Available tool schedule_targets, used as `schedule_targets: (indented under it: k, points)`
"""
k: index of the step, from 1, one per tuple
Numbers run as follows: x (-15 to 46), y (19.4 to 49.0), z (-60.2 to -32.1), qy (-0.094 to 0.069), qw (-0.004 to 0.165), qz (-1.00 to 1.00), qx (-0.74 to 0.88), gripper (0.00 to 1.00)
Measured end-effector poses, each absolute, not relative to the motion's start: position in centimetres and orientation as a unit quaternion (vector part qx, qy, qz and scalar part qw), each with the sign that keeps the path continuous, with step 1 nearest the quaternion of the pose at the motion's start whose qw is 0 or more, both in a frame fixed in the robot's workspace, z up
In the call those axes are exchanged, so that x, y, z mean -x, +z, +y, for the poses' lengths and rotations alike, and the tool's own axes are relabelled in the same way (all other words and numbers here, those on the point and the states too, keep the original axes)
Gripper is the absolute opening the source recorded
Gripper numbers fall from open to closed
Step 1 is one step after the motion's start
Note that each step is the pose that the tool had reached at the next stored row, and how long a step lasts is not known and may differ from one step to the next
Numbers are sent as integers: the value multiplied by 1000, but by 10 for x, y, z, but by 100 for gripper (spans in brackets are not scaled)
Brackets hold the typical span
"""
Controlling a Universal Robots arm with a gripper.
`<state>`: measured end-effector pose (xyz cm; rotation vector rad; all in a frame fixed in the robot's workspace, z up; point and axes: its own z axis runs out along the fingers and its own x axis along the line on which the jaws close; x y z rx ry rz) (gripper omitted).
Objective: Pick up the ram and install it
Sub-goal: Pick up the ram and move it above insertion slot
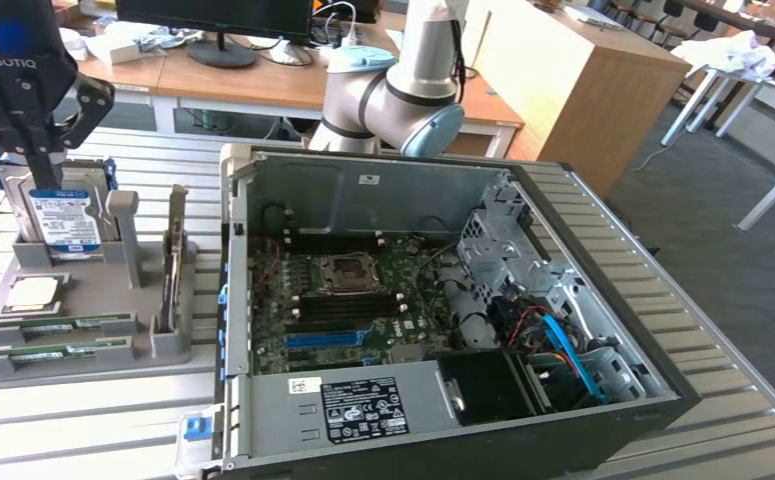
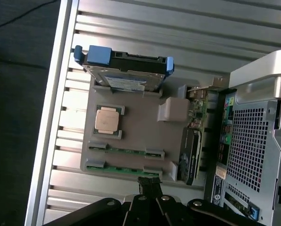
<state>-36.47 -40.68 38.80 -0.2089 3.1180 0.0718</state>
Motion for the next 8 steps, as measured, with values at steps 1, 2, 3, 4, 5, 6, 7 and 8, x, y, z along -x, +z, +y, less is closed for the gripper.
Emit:
schedule_targets:
  k: [1, 2, 3, 4, 5, 6, 7, 8]
  points:
    - [365, 388, -407, 23, 8, 997, 72, 10]
    - [365, 388, -407, 23, 8, 997, 77, 10]
    - [365, 388, -407, 23, 8, 996, 82, 10]
    - [365, 388, -407, 23, 7, 996, 87, 10]
    - [365, 388, -407, 23, 7, 995, 93, 10]
    - [365, 388, -407, 23, 7, 995, 98, 10]
    - [365, 388, -407, 23, 7, 994, 103, 10]
    - [365, 388, -407, 23, 7, 994, 109, 10]
